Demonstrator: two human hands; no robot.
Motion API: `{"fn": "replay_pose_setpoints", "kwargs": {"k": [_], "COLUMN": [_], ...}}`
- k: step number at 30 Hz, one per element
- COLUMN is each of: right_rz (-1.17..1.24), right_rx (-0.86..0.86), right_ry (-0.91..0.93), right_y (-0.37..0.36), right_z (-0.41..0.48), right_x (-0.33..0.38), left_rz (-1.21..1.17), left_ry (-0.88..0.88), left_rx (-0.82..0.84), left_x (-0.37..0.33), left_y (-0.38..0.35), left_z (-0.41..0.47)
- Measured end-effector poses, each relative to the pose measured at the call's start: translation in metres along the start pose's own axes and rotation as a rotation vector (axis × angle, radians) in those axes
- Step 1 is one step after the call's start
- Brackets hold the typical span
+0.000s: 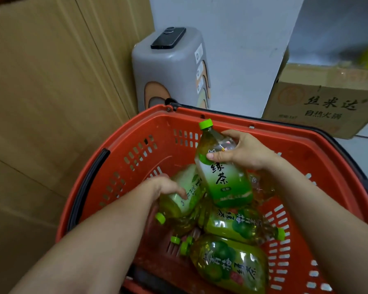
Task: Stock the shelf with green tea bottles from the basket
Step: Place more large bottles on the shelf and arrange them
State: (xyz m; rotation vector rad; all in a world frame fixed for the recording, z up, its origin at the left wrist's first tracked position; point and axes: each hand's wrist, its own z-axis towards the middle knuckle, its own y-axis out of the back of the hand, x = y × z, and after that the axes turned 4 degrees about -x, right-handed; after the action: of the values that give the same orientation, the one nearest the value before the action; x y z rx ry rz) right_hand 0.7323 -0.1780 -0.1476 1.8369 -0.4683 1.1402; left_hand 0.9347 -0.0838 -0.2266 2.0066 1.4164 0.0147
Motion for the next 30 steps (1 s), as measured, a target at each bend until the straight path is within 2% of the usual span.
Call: {"fn": "replay_pose_setpoints", "kwargs": {"k": [7, 13, 15, 19, 24, 30], "right_rz": [0.212, 0.476, 0.539, 0.602, 0.734, 0.878], "right_rx": [-0.007, -0.073, -0.026, 0.103, 0.291, 0.427], "right_ry": [0.069, 0.18, 0.232, 0.437, 0.611, 0.791], "right_y": [-0.007, -0.016, -0.023, -0.04, -0.089, -0.163], "right_z": [-0.008, -0.034, -0.038, -0.047, -0.061, -0.098], "right_x": [0.011, 0.063, 0.091, 0.18, 0.294, 0.404], "left_rz": [0.37, 0.401, 0.454, 0.492, 0.362, 0.352], "left_ry": [-0.356, -0.556, -0.589, -0.584, -0.541, -0.358], "left_rx": [-0.372, -0.573, -0.607, -0.713, -0.935, -1.117], "left_x": [-0.004, 0.027, 0.043, 0.081, 0.147, 0.232], "left_y": [0.089, 0.165, 0.187, 0.23, 0.272, 0.291], "left_z": [-0.101, -0.222, -0.262, -0.349, -0.454, -0.523]}}
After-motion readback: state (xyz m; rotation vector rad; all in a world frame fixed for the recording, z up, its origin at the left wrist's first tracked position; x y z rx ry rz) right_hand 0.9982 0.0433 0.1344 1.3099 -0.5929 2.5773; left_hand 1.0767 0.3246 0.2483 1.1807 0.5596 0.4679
